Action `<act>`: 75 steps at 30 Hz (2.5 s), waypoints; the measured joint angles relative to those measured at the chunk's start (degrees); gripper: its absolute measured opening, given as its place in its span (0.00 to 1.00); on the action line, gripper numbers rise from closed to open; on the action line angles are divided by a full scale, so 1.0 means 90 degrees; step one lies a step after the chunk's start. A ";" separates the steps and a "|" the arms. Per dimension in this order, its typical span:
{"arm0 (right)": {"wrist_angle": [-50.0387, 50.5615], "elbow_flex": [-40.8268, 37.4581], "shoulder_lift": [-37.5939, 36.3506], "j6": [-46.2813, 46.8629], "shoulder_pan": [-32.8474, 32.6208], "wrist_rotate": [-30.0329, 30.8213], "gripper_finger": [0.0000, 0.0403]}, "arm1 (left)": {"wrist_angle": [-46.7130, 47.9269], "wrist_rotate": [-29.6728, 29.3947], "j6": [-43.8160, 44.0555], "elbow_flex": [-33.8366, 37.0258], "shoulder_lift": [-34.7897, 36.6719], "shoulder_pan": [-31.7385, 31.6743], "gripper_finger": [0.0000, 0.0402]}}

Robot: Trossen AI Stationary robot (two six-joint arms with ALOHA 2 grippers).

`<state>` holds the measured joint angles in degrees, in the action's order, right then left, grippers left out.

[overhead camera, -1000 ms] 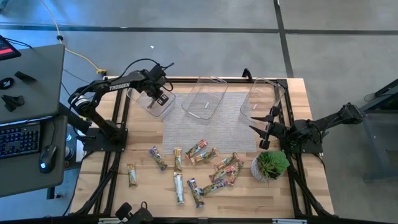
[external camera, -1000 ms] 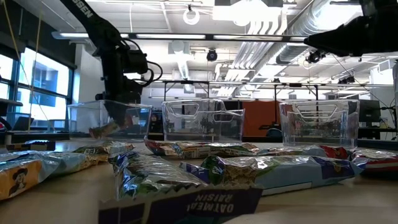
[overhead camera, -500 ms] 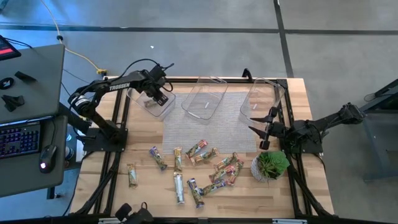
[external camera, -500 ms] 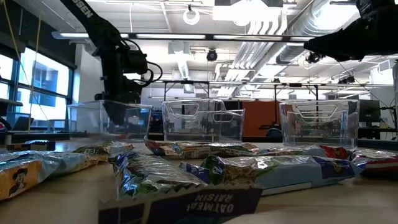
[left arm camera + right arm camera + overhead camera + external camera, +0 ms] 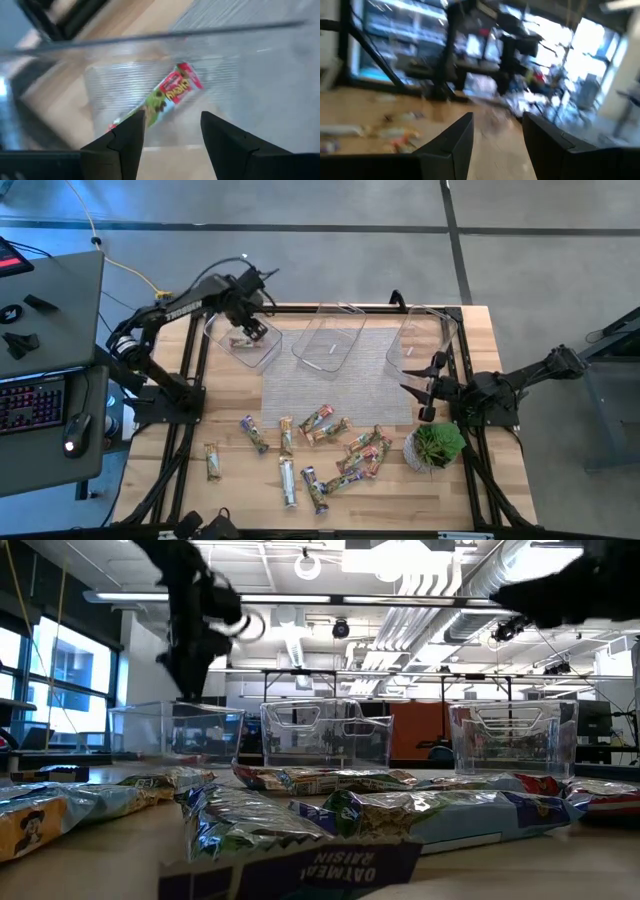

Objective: Pick and place Granola Bars by type
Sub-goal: Put the red granola bar into the left transparent bin

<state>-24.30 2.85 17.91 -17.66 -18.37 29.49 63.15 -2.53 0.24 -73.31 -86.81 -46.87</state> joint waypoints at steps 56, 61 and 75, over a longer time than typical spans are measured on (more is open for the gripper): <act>0.4534 0.7725 1.0851 -0.1626 0.2249 -0.4795 0.38 | 0.0200 0.0260 -0.0839 -0.3001 0.0652 0.0002 0.47; 0.3946 0.7306 1.0834 -0.1269 0.2298 -0.4761 0.38 | 0.0197 0.0261 -0.0844 -0.3001 0.0652 0.0002 0.47; 0.3963 0.7531 1.0858 -0.1164 0.2249 -0.4646 0.07 | 0.0190 0.0262 -0.0855 -0.3001 0.0652 0.0002 0.47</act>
<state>11.37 70.63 115.63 -28.14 1.87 -12.33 64.86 -0.17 -7.46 -100.31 -80.95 -46.85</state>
